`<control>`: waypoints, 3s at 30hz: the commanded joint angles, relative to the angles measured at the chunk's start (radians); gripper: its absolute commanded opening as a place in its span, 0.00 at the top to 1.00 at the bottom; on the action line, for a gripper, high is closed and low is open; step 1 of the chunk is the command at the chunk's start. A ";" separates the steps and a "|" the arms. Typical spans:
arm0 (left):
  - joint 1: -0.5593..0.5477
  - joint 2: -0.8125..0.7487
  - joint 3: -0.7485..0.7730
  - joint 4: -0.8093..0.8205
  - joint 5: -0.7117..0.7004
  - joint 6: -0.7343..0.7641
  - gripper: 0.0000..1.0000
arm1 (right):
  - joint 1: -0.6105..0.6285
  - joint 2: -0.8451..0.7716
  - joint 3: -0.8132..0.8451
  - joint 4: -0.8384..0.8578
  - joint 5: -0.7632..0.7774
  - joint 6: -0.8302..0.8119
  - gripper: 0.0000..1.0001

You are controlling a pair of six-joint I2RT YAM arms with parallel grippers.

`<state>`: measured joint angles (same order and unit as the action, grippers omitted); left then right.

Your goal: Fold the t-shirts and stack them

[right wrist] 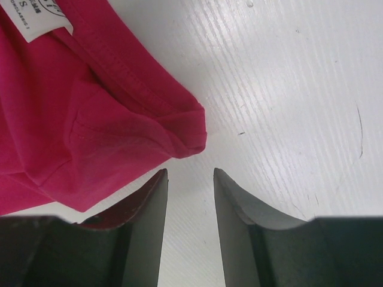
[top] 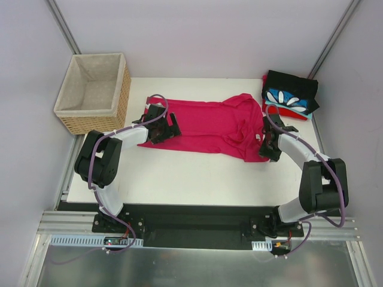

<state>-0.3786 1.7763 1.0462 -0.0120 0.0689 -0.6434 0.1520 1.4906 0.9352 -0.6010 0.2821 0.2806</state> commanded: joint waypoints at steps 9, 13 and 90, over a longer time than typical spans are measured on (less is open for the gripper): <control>0.003 -0.025 -0.009 -0.002 -0.044 0.024 0.02 | -0.028 0.091 0.013 0.043 0.003 0.019 0.61; 0.003 -0.023 -0.011 -0.002 -0.047 0.025 0.02 | -0.052 0.099 0.020 0.061 -0.007 0.015 0.63; -0.003 -0.166 0.026 -0.085 -0.030 0.024 0.01 | 0.136 0.088 0.421 0.069 -0.142 -0.026 0.40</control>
<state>-0.3786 1.6962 1.0313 -0.0490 0.0444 -0.6392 0.2432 1.4944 1.2778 -0.5438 0.2405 0.2790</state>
